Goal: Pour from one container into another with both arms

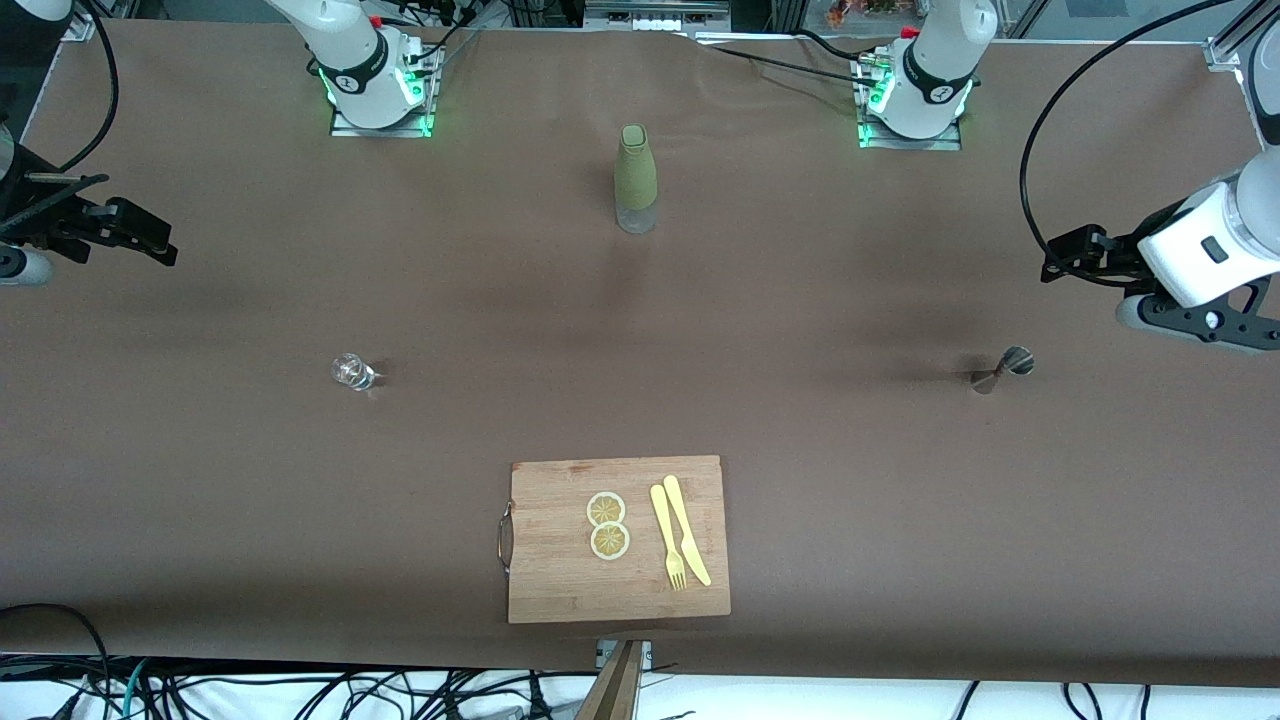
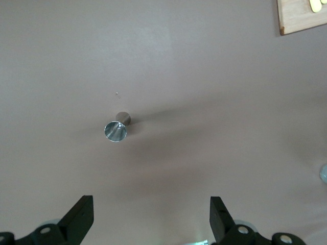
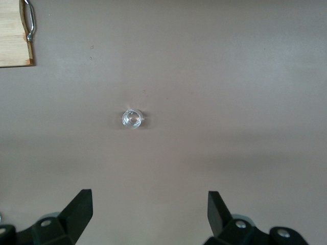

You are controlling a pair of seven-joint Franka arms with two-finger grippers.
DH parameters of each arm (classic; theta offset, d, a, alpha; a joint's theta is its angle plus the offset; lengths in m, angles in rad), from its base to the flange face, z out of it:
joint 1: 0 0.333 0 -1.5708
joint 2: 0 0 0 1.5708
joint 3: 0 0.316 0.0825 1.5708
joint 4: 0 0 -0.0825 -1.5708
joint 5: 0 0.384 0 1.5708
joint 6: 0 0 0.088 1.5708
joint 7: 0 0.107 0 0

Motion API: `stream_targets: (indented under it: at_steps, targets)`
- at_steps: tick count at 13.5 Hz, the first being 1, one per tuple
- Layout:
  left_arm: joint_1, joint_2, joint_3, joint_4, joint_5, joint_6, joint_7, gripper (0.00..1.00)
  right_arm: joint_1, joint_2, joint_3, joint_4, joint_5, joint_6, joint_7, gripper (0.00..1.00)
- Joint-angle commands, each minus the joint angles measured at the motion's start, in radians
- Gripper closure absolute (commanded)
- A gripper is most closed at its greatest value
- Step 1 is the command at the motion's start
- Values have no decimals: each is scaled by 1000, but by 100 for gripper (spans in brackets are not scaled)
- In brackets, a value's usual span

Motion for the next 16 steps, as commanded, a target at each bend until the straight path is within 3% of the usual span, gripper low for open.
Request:
stream_targets:
  at_steps: [1,3,7,12,14,16]
  targets:
    - [30,-112,-16,-199,29,120,-20,0,-2,-2,1,8,12,3,7,0]
    - [44,-130,-19,-239,55,152,-20,0,-2,-2,1,8,12,5,7,0]
    - [122,-95,-86,-201,74,116,-21,0,-2,-2,1,8,12,5,7,0]
    - [111,-93,-85,-176,71,54,-30,0,-3,1,1,8,12,5,9,0]
    - [111,-86,-80,-97,71,-13,-34,0,-3,0,1,8,12,5,9,0]
    - [110,-86,-83,-81,71,-39,-35,0,-3,0,1,8,12,5,7,0]
